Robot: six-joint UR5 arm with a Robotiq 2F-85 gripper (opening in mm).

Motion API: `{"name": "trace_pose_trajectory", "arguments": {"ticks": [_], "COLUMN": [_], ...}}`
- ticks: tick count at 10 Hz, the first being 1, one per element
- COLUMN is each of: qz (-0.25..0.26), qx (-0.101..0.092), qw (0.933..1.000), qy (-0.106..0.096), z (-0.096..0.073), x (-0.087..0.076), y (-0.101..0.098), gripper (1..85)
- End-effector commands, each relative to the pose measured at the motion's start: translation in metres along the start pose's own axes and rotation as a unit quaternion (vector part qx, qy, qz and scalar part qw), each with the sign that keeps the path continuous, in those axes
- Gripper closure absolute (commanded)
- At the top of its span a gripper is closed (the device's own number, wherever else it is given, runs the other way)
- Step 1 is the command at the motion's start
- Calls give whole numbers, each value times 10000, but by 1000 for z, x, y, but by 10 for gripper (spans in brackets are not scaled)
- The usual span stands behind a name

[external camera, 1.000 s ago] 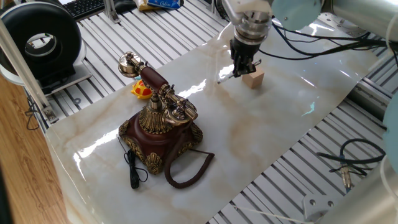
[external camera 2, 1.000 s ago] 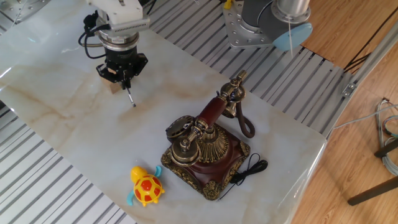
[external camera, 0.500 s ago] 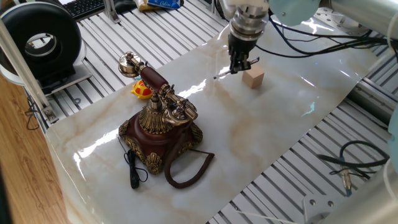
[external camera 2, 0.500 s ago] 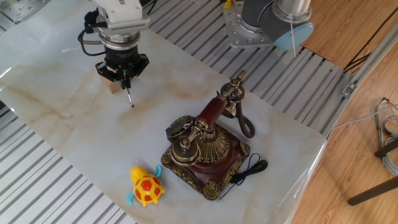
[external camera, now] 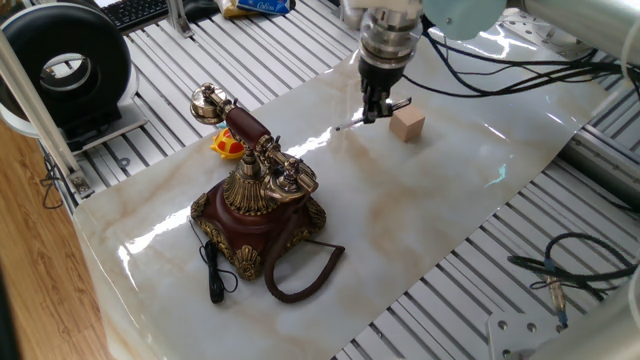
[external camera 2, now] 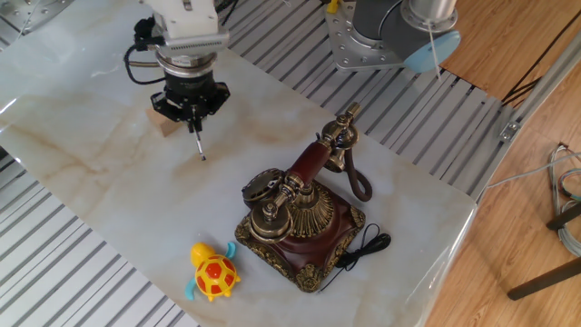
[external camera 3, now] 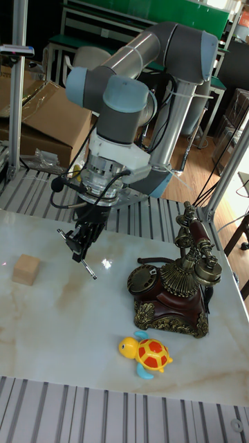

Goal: Dial a number on an old rotary phone

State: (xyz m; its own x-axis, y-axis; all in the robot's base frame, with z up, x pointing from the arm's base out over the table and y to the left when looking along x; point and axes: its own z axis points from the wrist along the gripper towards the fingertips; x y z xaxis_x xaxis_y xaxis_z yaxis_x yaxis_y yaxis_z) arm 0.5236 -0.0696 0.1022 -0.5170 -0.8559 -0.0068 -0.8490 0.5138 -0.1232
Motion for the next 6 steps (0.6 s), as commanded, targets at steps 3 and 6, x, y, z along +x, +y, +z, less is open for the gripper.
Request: {"name": "trace_pose_trajectory", "arguments": {"ticks": [3, 6], "qz": [-229, 504], "qx": [-203, -226], "qw": [9992, 9984], "qy": [-257, -144], "z": [-3, -36], "x": [-23, -54], "y": [27, 47], "gripper": [843, 843]}}
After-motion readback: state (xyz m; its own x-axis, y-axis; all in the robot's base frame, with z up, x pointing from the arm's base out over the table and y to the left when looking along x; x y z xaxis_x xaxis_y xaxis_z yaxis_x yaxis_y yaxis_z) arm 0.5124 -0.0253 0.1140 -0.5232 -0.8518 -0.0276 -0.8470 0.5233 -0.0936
